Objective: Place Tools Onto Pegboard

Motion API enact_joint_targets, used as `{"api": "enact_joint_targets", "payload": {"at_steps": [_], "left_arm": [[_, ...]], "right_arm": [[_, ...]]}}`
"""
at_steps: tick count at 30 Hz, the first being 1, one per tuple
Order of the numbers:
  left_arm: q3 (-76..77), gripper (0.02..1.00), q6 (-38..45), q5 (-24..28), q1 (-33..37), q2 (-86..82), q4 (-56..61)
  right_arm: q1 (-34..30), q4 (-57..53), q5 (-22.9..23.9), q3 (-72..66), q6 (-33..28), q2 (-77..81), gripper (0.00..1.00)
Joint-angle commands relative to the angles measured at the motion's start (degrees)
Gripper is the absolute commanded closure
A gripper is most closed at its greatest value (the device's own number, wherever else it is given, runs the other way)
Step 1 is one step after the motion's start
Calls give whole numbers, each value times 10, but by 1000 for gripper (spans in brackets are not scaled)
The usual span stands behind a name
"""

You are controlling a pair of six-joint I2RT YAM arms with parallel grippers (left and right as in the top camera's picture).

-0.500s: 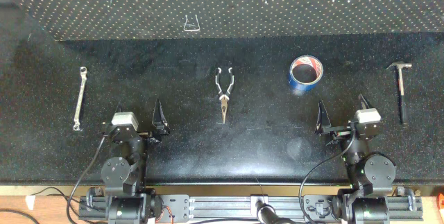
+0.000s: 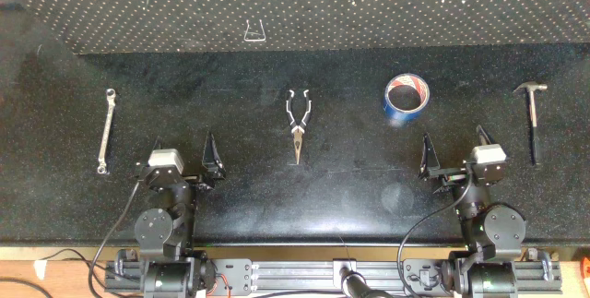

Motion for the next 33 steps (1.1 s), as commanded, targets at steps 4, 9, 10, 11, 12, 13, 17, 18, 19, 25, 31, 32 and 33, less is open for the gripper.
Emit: {"api": "enact_joint_targets", "payload": {"at_steps": [4, 9, 10, 11, 12, 13, 17, 18, 19, 25, 31, 32, 33], "left_arm": [[-1, 23, 7, 2, 2, -4, -3], [-1, 23, 7, 2, 2, -4, -3], [-1, 23, 7, 2, 2, -4, -3], [-1, 23, 7, 2, 2, -4, -3], [-1, 20, 7, 2, 2, -4, -3], [-1, 23, 7, 2, 2, -4, -3], [-1, 23, 7, 2, 2, -4, -3], [-1, 23, 7, 2, 2, -4, -3], [-1, 23, 7, 2, 2, -4, -3], [56, 25, 129, 35, 18, 93, -50], [428, 25, 218, -19, 243, 512, -433], [495, 25, 249, -22, 299, 584, -511], [531, 25, 279, -23, 330, 628, -555]], "right_arm": [[3, -5, 7, -1, -8, -7, 27], [3, -5, 7, -1, -8, -7, 25], [3, -5, 7, -1, -8, -7, 25], [3, -5, 7, -1, -8, -7, 25], [3, -5, 7, -1, -8, -7, 27], [3, -5, 7, -1, -8, -7, 25], [3, -5, 7, -1, -8, -7, 25], [3, -5, 7, -1, -8, -7, 25], [3, -5, 7, -1, -8, -7, 25], [3, -5, 7, -1, -8, -7, 25], [3, -5, 7, -1, -8, -7, 25], [3, -5, 7, -1, -8, -7, 25], [3, -5, 7, -1, -8, -7, 25]]}}
